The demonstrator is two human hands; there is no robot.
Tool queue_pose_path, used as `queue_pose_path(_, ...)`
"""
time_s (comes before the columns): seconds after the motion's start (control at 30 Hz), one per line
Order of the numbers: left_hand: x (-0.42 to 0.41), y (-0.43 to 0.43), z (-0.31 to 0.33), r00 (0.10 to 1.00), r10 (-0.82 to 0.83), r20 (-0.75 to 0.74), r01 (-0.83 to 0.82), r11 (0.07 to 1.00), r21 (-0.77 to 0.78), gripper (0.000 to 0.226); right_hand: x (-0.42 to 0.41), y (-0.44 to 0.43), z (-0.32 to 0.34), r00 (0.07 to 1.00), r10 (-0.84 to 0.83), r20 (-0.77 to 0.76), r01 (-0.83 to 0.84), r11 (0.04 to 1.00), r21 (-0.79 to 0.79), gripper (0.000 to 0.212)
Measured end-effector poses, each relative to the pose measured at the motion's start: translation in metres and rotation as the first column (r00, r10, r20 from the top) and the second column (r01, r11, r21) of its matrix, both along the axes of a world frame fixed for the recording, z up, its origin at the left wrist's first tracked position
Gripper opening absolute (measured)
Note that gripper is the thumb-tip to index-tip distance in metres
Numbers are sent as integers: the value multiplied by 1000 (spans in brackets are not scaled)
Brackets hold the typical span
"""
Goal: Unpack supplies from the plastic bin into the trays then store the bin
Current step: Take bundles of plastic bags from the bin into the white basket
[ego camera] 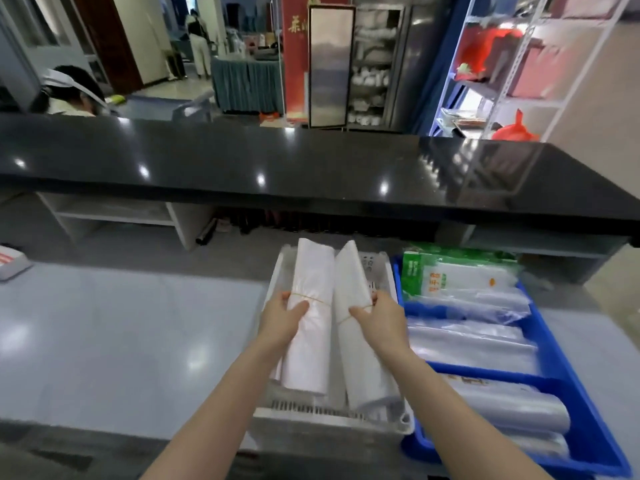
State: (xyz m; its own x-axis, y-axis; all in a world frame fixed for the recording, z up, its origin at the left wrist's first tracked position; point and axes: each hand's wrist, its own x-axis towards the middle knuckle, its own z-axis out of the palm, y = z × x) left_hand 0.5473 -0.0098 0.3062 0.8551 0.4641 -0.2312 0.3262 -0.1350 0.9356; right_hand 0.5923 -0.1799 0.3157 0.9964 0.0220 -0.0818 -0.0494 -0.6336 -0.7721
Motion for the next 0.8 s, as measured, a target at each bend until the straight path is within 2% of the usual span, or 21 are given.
queue_pose_path(0.13, 10, -2, -31, 978, -147, -148, 153, 988, 33, 33, -2, 9, -27, 996, -83, -27, 82, 996, -43, 29)
queue_pose_path(0.23, 16, 1, -39, 931, -273, -240, 326, 920, 219, 22, -6, 8, -37, 997, -69, 38, 72, 994, -85, 50)
queue_pose_path(0.27, 17, 3, -39, 923, -277, -266, 357, 874, 331, 17, -8, 7, -38, 996, -40, 74, 50, 990, -133, 58)
queue_pose_path(0.33, 20, 5, -40, 922, -249, -298, 374, 773, 512, 23, -8, 5, -39, 988, 32, 153, 10, 965, -261, 64)
queue_pose_path(0.43, 19, 4, -41, 910, -212, -355, 390, 727, 565, 33, -8, 3, -40, 957, 195, 213, -78, 884, -461, 58)
queue_pose_path(0.5, 18, 2, -42, 892, -228, -391, 428, 703, 567, 32, -11, 5, -42, 934, 320, 160, -213, 856, -471, 54)
queue_pose_path(0.6, 18, 2, -39, 908, -252, -335, 401, 760, 512, 32, -20, 9, -48, 895, 441, 61, -379, 826, -418, 58)
queue_pose_path(0.7, 14, 2, -34, 942, -208, -263, 303, 863, 403, 37, -23, 11, -57, 888, 459, -27, -425, 799, -426, 72)
queue_pose_path(0.8, 13, 3, -34, 959, -124, -255, 195, 942, 274, 56, -23, 14, -61, 879, 469, -89, -459, 779, -426, 83)
